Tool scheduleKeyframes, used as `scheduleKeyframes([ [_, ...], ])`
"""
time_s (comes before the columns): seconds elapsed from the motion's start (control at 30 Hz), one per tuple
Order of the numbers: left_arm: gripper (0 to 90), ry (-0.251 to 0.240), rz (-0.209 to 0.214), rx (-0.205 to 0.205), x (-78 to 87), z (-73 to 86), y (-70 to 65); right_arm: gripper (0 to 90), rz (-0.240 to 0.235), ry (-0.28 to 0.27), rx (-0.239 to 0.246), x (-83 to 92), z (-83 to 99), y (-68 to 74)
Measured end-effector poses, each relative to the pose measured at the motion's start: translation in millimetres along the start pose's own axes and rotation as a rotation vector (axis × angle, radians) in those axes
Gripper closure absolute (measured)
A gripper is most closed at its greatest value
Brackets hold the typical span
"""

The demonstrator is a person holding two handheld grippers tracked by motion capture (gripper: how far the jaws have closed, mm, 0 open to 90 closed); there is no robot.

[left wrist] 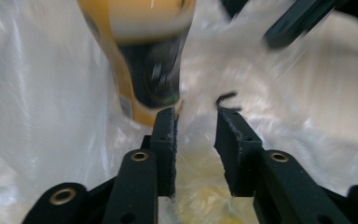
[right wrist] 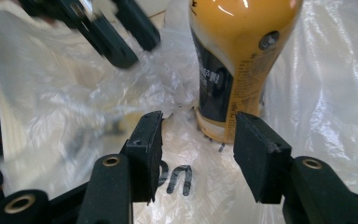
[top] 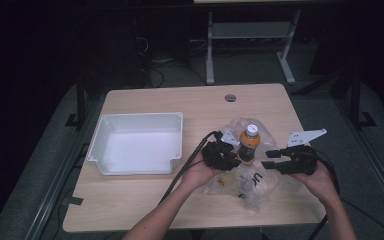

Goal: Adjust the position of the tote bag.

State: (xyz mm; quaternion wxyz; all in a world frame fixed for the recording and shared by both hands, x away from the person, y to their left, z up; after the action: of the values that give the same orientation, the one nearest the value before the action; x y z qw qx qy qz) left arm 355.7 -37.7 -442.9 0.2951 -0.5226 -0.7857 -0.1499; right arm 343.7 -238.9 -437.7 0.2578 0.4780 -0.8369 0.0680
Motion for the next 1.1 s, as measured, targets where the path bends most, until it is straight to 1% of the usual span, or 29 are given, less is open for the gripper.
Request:
scheduleKeyframes([
  [0.1,70.8,0.054,-0.006,0.004,-10.9,16.7,0.8,51.5,0.004,-0.001,-0.002,1.9,1.6,-1.8],
  [0.13,70.8,0.055,-0.007,0.014,-13.5,21.5,0.7,51.6,0.007,-0.003,-0.004,2.4,2.0,-2.4],
  [0.2,70.8,0.070,0.000,0.018,-15.8,29.4,1.6,51.6,0.009,-0.006,-0.009,3.2,2.5,-3.1],
  [0.23,70.8,0.067,-0.001,0.028,-17.0,32.2,1.4,51.7,0.010,-0.008,-0.006,3.2,2.6,-3.8],
  [0.27,70.9,0.076,0.001,0.021,-17.5,34.7,1.9,51.6,0.010,-0.009,-0.007,3.2,2.5,-3.8],
  [0.33,70.9,0.075,-0.005,0.028,-19.3,38.2,1.5,51.6,0.011,-0.006,-0.005,3.1,1.7,-3.0],
  [0.37,70.8,0.084,-0.002,0.026,-19.5,40.0,1.4,51.6,0.010,-0.006,-0.004,2.8,1.2,-2.6],
  [0.4,70.7,0.089,0.001,0.013,-19.3,41.4,1.7,51.6,0.010,-0.008,0.000,2.5,0.7,-2.3],
  [0.43,70.5,0.083,-0.001,0.017,-20.2,42.5,0.8,51.7,0.009,-0.007,-0.001,2.4,0.4,-1.6],
  [0.5,70.3,0.087,-0.002,0.024,-22.0,45.1,-0.3,51.6,0.011,-0.010,0.001,1.7,0.1,-1.4],
  [0.53,70.0,0.100,0.000,0.011,-21.7,46.2,-0.1,51.6,0.010,-0.011,0.001,1.5,0.2,-1.4],
  [0.6,69.7,0.096,-0.002,0.010,-21.1,46.2,-0.4,51.3,0.012,-0.012,-0.002,1.0,0.6,-1.6],
  [0.63,69.3,0.094,-0.002,0.010,-19.9,45.5,-0.2,51.2,0.016,-0.008,-0.001,1.2,0.8,-1.8],
  [0.7,68.6,0.075,-0.003,0.021,-16.6,43.2,-0.7,51.1,0.014,-0.009,-0.005,1.7,1.1,-1.7],
  [0.73,68.1,0.072,0.000,0.017,-13.3,41.8,-0.3,51.0,0.017,-0.007,-0.001,2.5,1.5,-2.5],
  [0.77,67.5,0.059,-0.001,0.019,-10.4,40.0,-0.9,51.0,0.017,-0.009,-0.002,3.0,1.7,-2.9],
  [0.83,66.8,0.054,0.004,0.007,-1.9,36.7,-0.7,50.7,0.020,-0.014,-0.007,3.8,2.0,-3.7],
  [0.9,66.0,0.026,0.003,0.018,6.4,33.4,-1.7,50.6,0.025,-0.019,-0.009,4.7,2.2,-4.4],
  [0.97,64.1,0.018,0.024,0.029,14.9,31.3,-3.8,50.4,0.029,-0.017,-0.012,5.8,2.4,-4.4],
  [1.03,63.4,0.012,0.022,0.001,25.5,29.0,-5.9,50.3,0.027,-0.021,-0.013,6.0,2.2,-3.8],
  [1.07,63.2,0.004,0.026,0.001,30.8,27.2,-7.5,50.3,0.029,-0.019,-0.013,6.2,2.3,-3.5],
  [1.1,63.2,-0.014,0.030,0.004,35.8,24.6,-9.2,50.3,0.030,-0.019,-0.013,6.3,2.4,-3.5],
])
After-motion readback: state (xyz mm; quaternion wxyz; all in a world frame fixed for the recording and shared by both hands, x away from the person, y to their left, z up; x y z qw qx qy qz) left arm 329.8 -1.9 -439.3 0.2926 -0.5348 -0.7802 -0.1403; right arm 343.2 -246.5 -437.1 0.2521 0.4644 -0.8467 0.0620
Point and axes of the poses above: each handheld gripper's, and its own axes: x roughly backward along the jaws, z roughly out of its underside, y roughly to its left, the point moved 5 cm from there along -x, roughly forward along the jaws, and after that the axes turned 9 degrees about -y, right-handed, at the moved point
